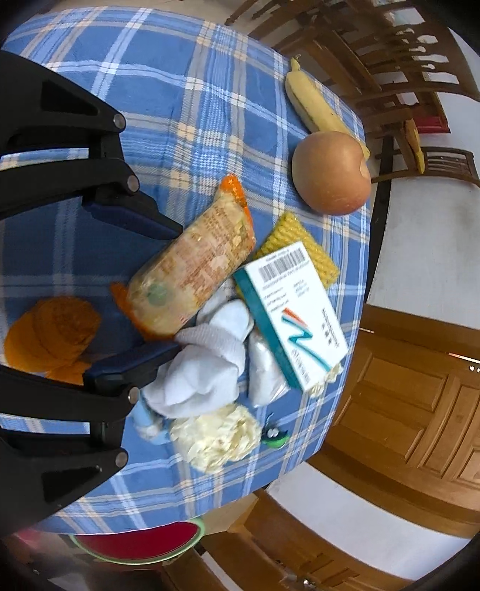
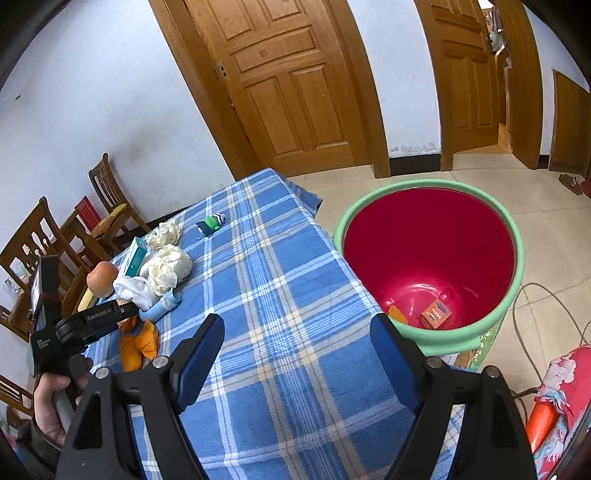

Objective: Collect trash
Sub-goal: 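Return to the table and grasp the corn snack bag with the left tool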

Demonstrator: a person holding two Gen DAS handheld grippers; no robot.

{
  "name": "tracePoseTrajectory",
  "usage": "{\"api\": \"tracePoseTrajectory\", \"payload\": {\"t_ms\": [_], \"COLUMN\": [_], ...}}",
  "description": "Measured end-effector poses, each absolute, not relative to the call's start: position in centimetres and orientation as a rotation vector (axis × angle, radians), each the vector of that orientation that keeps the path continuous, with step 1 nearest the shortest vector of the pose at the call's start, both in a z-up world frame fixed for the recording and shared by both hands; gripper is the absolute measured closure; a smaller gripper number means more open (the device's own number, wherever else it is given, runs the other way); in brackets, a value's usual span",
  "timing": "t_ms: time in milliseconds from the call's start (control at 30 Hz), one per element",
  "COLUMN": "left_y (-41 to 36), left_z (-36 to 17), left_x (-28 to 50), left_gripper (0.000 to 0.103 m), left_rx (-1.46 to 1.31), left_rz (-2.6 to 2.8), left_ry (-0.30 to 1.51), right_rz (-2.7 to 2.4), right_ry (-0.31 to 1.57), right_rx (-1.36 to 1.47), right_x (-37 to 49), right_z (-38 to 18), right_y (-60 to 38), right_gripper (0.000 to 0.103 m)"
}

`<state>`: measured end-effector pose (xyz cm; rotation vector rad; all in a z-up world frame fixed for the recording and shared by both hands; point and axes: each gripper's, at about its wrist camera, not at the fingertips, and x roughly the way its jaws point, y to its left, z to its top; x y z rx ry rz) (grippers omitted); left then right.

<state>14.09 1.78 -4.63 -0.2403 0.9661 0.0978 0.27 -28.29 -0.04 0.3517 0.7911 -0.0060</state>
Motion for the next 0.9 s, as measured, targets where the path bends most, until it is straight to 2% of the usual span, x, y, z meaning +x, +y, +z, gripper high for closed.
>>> {"api": "tracePoseTrajectory", "payload": {"t_ms": [167,900], "left_y": [2.4,5.1], "left_z": [-5.0,-4.5], "left_x": [14.6,12.3], "left_gripper": [0.039,0.038], "left_rx": [-0.242,-0.214], "left_rz": [0.131,0.145], "left_ry": [0.956,0.94], "right_rz": [-0.001,0.023], "right_ry": [0.806,0.815], "right_rx": [0.358,0.378], "right_x": [0.5,0.7], "right_z": [-0.5,-1.2], "right_y": [-28.3,-27.7], "right_gripper": [0.02,0.02]}}
